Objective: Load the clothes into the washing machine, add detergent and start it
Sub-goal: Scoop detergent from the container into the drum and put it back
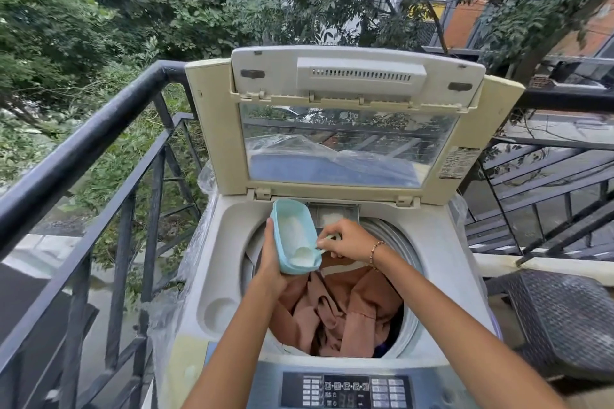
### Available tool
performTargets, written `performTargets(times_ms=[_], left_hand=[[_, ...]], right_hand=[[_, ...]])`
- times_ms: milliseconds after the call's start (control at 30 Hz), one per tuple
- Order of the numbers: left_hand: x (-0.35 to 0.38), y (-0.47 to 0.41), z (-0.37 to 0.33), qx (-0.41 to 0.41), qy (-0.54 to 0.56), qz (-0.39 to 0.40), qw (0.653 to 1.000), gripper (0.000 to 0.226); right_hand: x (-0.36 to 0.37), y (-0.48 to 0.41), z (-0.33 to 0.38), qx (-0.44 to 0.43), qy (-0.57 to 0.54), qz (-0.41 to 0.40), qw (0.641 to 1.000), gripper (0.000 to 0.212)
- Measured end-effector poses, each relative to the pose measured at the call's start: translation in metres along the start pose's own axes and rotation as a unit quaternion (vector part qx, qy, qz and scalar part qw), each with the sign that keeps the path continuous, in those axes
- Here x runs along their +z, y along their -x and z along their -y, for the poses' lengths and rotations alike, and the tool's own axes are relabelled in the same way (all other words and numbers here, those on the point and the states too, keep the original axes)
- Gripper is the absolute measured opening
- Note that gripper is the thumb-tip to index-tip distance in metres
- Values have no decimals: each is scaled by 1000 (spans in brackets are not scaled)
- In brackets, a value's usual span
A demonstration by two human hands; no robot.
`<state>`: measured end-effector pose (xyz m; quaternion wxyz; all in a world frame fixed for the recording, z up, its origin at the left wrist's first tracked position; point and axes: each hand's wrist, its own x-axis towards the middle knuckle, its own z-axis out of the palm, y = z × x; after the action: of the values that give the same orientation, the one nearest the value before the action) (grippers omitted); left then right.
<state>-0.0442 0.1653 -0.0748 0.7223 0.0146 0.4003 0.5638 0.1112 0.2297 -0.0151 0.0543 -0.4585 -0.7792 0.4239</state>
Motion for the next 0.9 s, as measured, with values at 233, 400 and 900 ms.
performTargets(times_ms=[233, 400, 900], left_hand=[[3, -5, 5, 25, -1, -40, 999, 79], [-2, -11, 8, 16, 13, -61, 998, 73], [6, -6, 18, -26, 10, -69, 997, 84]], right_hand=[[-1, -2, -16, 128, -310, -91, 938, 14], [-17, -11, -22, 125, -280, -248, 919, 13], [-5, 8, -14, 11, -83, -423, 902, 17]])
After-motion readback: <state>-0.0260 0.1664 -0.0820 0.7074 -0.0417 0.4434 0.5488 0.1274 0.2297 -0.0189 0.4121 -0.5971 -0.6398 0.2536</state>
